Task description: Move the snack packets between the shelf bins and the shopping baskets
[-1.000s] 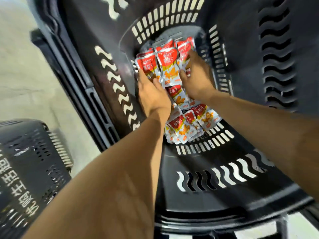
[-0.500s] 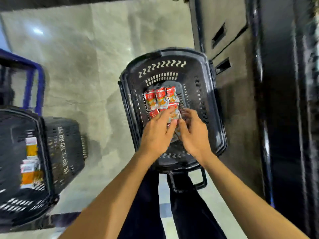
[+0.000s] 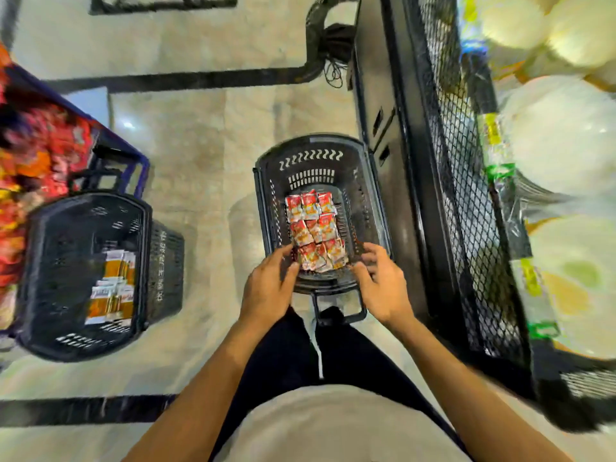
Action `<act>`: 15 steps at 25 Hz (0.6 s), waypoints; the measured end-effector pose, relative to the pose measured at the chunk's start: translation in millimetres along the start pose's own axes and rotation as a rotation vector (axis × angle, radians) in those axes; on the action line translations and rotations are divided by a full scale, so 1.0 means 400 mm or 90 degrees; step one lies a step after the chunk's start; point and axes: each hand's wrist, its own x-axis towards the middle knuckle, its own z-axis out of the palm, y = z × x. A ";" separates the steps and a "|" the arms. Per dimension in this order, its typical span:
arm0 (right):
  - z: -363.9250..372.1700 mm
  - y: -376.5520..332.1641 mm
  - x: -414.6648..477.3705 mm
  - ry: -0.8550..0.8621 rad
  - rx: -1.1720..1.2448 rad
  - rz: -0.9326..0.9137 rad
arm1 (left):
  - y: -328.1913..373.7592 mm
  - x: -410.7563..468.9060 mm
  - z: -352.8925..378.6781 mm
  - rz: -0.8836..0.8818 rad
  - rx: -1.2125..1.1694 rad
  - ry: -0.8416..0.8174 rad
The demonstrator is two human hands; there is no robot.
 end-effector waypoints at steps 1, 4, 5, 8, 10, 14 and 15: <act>-0.007 -0.002 -0.024 -0.001 0.000 0.008 | 0.001 -0.017 -0.004 0.009 0.002 -0.006; -0.016 -0.005 -0.122 0.039 0.004 0.013 | 0.003 -0.074 -0.023 0.057 0.020 -0.044; -0.012 -0.003 -0.155 0.064 0.009 0.017 | 0.000 -0.089 -0.030 0.082 0.029 -0.061; 0.020 0.012 -0.268 0.153 0.035 0.063 | -0.003 -0.126 -0.046 0.179 0.043 -0.128; 0.049 0.027 -0.364 0.210 0.057 0.108 | 0.002 -0.146 -0.047 0.228 0.034 -0.179; 0.143 0.077 -0.641 0.382 0.164 0.269 | 0.041 -0.256 0.002 0.366 0.044 -0.360; 0.168 0.091 -0.713 0.424 0.189 0.313 | 0.063 -0.297 0.026 0.402 0.059 -0.410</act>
